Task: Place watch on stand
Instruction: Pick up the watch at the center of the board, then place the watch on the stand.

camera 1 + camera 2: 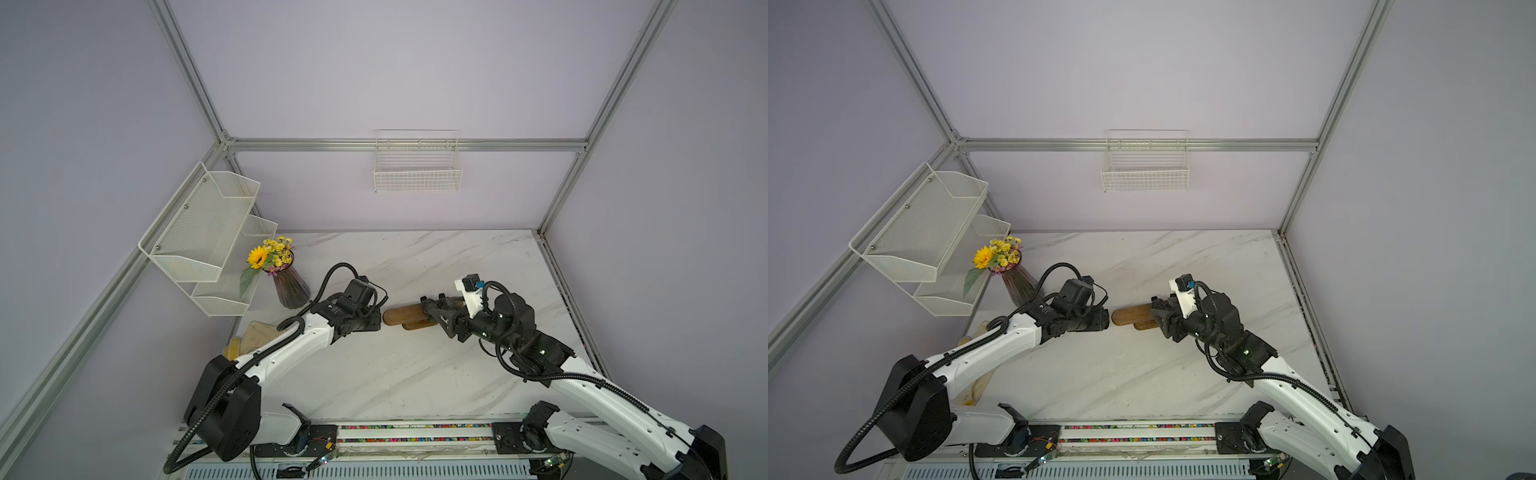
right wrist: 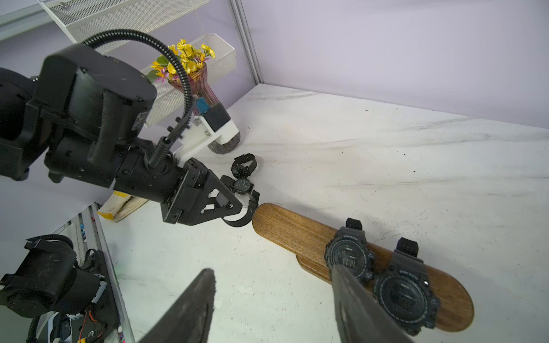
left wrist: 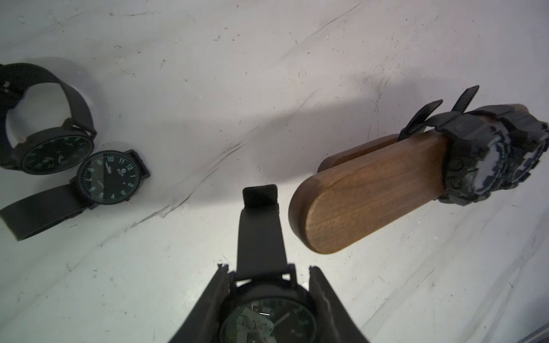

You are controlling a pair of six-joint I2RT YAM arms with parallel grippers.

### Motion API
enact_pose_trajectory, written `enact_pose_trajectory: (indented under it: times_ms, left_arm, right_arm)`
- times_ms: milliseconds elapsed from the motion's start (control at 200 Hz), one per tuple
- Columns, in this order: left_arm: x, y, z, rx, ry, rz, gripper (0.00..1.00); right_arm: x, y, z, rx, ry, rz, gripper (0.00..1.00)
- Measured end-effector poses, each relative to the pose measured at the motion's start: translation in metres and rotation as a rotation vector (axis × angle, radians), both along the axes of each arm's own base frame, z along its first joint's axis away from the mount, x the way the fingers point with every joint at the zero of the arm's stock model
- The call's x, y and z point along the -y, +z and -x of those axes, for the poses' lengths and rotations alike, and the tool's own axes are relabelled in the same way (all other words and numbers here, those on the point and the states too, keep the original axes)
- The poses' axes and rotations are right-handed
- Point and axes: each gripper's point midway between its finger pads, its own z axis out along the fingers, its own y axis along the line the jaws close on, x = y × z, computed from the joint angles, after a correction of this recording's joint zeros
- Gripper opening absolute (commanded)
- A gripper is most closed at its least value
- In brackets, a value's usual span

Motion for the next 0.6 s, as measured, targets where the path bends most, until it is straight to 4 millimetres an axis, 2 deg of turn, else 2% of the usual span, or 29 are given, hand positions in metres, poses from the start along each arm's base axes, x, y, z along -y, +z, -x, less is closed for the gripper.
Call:
enact_pose_trajectory:
  times_ms: [240, 485, 600]
  left_arm:
    - [0.005, -0.001, -0.003, -0.014, 0.008, 0.017, 0.29]
    - [0.011, -0.019, -0.007, -0.061, 0.013, -0.006, 0.30]
    - [0.019, -0.017, -0.009, -0.058, 0.005, -0.003, 0.29]
  right_arm:
    - [0.000, -0.002, 0.000, -0.004, 0.000, 0.003, 0.65]
    - [0.001, 0.000, 0.001, -0.001, -0.001, -0.003, 0.66]
    - [0.001, 0.002, 0.002, 0.002, -0.002, -0.009, 0.66]
